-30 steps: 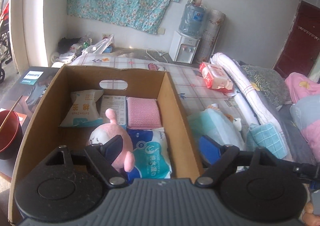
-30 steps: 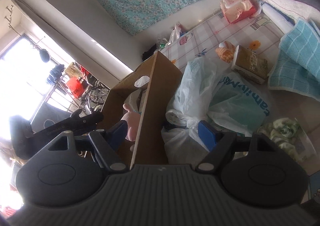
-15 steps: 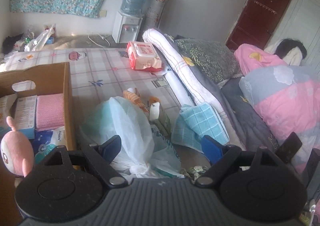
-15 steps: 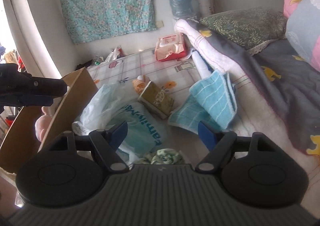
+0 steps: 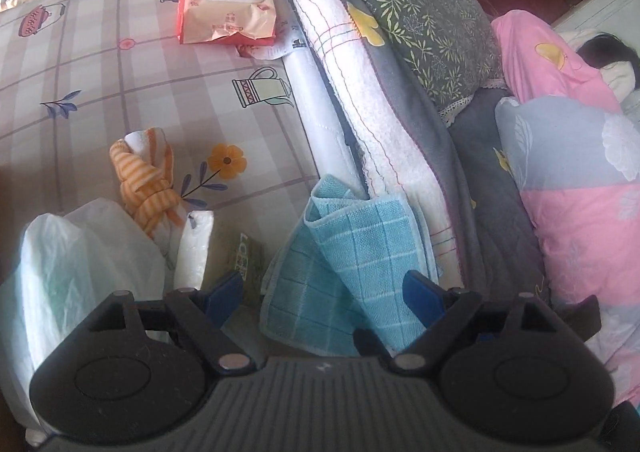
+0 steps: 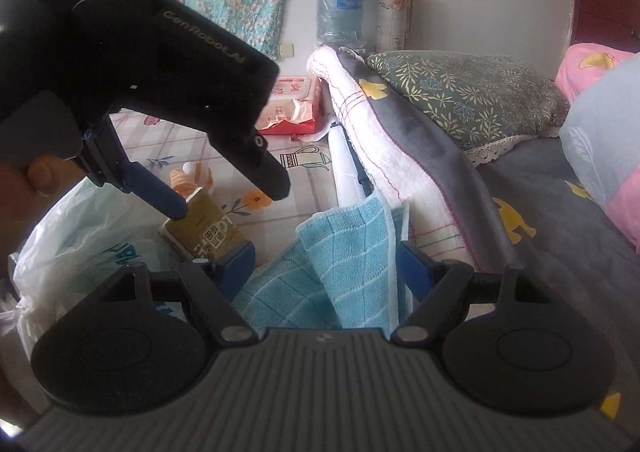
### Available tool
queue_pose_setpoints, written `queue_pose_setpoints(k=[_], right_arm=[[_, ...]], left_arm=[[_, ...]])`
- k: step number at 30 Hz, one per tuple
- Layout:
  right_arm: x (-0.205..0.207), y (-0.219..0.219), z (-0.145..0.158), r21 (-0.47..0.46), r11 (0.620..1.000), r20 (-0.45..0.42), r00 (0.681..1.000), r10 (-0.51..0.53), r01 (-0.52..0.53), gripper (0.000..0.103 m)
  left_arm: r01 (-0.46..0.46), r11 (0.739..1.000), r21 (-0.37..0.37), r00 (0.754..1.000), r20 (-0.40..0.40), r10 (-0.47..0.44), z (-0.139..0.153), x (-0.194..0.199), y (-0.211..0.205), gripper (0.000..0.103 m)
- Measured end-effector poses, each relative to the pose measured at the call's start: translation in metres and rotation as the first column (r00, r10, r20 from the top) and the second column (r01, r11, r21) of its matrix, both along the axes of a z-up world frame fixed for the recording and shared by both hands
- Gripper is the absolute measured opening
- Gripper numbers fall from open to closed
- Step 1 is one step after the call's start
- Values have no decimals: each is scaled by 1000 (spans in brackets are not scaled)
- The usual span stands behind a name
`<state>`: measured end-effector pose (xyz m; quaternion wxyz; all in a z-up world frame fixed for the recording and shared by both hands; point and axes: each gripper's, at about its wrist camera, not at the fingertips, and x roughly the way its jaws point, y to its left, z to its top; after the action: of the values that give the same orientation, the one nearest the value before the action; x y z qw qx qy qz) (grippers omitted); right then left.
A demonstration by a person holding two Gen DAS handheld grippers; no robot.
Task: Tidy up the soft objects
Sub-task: 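Reach the right tool to the blue towel on the bed and grasp it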
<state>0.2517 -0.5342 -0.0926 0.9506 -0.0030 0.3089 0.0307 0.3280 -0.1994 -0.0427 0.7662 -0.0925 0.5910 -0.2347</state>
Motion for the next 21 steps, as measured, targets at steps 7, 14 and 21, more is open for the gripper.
queue_pose_setpoints(k=[7, 14, 21], right_arm=[[43, -3, -35, 19, 997, -134, 988, 74, -72, 78], [50, 14, -43, -106, 974, -189, 966, 178, -200, 78], [60, 19, -33, -186, 964, -151, 975, 165, -191, 87]], left_arm=[[40, 999, -15, 998, -42, -41, -20, 24, -33, 88], [38, 999, -15, 997, -61, -39, -30, 32, -35, 88], [17, 999, -45, 997, -70, -20, -32, 36, -29, 88]])
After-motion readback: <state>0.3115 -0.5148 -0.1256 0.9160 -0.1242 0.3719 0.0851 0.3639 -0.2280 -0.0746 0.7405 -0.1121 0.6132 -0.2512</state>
